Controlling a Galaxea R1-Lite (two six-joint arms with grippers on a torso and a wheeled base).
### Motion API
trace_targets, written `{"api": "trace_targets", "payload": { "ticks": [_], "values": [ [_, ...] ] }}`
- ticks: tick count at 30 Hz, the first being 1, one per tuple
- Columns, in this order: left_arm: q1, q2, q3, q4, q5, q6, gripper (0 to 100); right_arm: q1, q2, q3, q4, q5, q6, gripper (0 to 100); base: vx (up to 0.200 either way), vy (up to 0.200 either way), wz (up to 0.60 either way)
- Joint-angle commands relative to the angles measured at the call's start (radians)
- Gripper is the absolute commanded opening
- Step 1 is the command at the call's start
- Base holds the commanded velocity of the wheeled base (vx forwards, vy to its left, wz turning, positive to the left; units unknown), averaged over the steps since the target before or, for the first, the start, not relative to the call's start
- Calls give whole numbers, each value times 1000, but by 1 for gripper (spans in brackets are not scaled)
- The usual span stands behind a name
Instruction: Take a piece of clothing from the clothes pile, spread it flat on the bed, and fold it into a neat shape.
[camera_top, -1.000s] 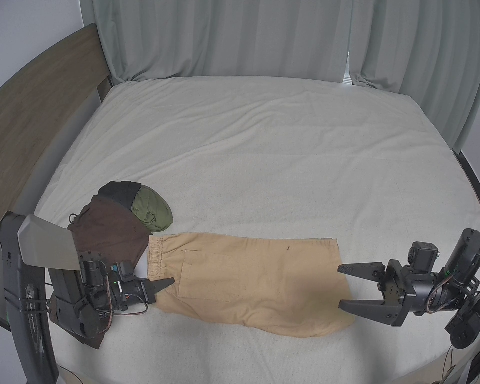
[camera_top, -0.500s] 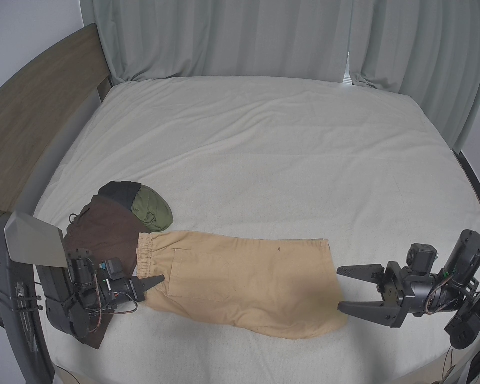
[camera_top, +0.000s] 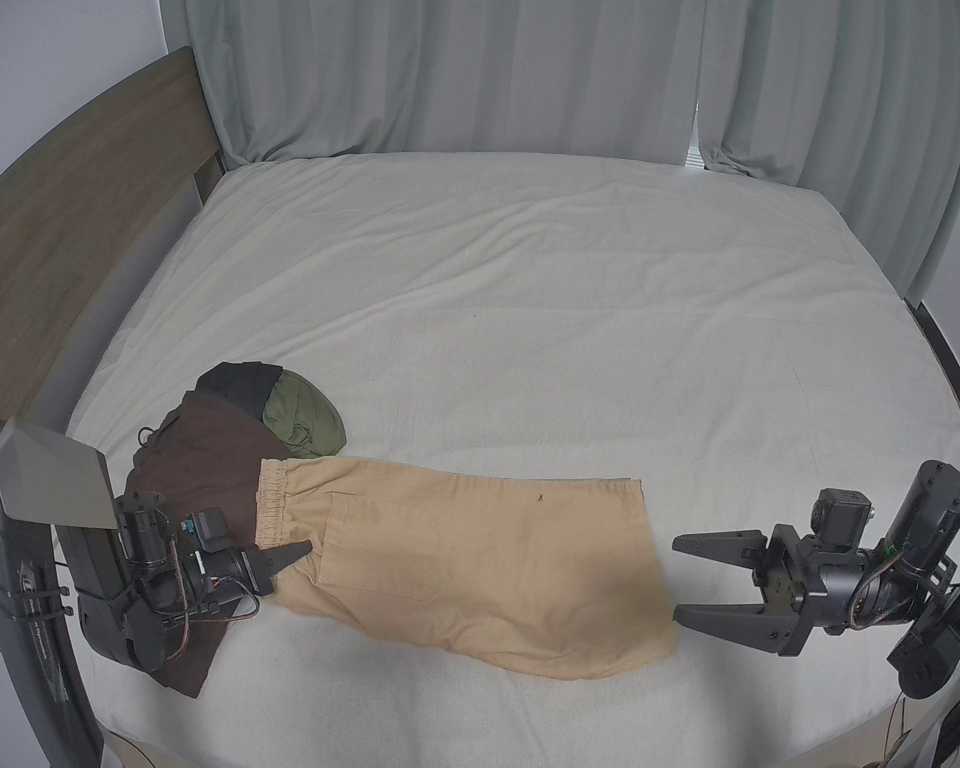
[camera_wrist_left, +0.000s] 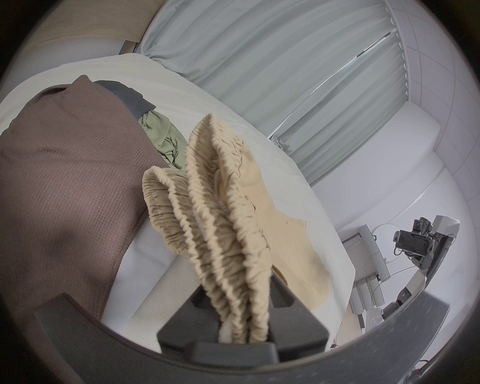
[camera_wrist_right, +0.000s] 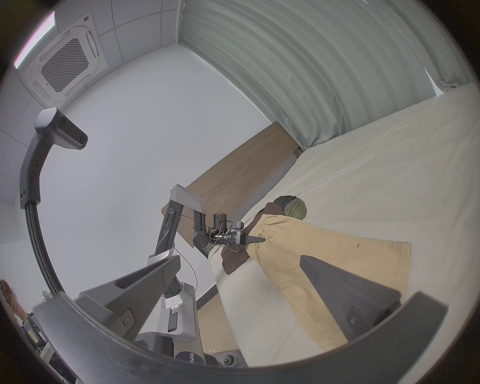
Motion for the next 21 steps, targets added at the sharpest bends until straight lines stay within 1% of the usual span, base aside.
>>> {"api": "trace_targets", "payload": {
  "ticks": [1, 13, 21],
  "values": [
    [5, -12, 4, 0, 1, 0, 0, 0, 6, 0, -1, 0, 0, 100, 0, 0, 0],
    [33, -26, 29, 0, -4, 32, 0, 0, 11, 0, -1, 0, 0, 100, 0, 0, 0],
    [19, -38, 36, -2, -7, 51, 0, 0, 11, 0, -1, 2, 0, 100, 0, 0, 0]
  ]
}}
